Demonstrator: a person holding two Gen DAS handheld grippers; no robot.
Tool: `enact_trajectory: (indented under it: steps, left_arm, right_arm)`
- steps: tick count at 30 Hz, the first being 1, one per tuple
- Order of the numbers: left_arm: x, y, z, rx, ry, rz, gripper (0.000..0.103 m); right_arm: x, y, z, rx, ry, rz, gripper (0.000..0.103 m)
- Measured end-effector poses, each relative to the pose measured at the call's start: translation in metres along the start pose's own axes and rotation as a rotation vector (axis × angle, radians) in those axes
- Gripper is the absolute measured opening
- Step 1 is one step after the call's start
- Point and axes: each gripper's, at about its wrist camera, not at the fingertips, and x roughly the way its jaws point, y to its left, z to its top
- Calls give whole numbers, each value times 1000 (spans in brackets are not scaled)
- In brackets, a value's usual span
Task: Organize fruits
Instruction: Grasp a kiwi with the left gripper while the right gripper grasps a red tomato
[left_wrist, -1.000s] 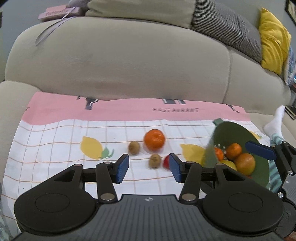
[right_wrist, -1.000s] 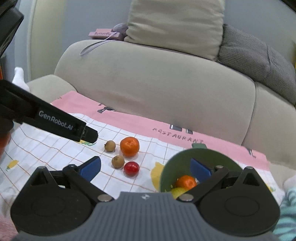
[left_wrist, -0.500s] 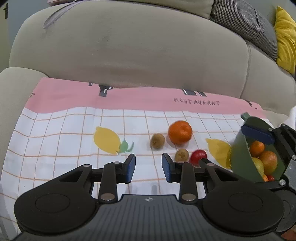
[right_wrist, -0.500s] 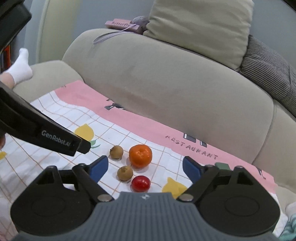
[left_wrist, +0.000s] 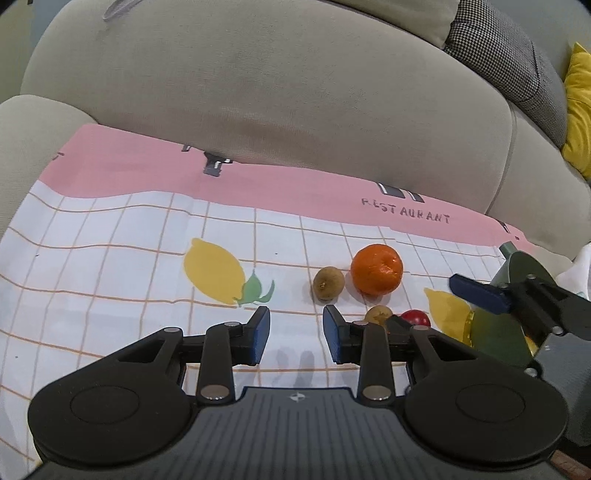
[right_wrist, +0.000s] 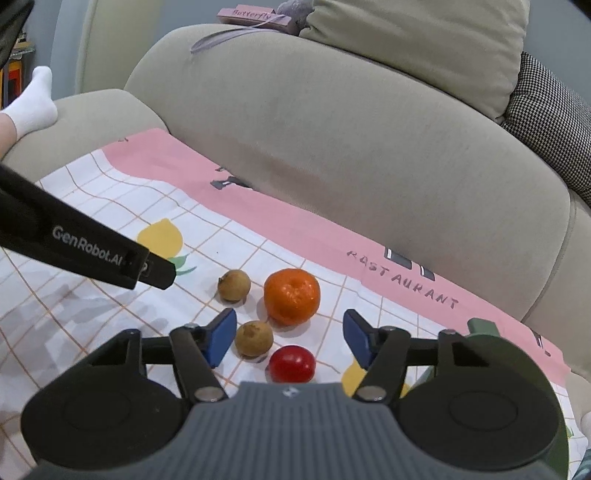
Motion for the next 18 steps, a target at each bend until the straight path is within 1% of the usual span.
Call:
enact_trajectory:
  steps: [1, 3, 6, 10, 12, 15, 18]
  left_arm:
    - [2, 0, 0, -1, 0, -9, 38]
    - [6, -2, 0, 3, 7, -24, 38]
    - [11, -6, -2, 25, 13, -36, 38]
    - [17, -12, -2, 49, 21, -55, 38]
    - [19, -16, -1, 73, 22, -71, 38]
    - [19, -24, -2, 101, 27, -115, 38]
    - [22, -32, -4, 128, 35, -132, 38]
  right_arm:
    - [3, 0, -1, -1, 5, 1, 58]
    - [9, 0, -3, -3, 19, 9, 52]
    - [13, 0, -6, -7, 37, 18, 49]
    - [14, 2, -12, -15, 49, 24, 48]
    - [15, 2, -13, -19, 55, 28, 43]
    - [15, 3, -15, -38, 68, 23, 38]
    - [16, 6, -17, -82, 71, 1, 35]
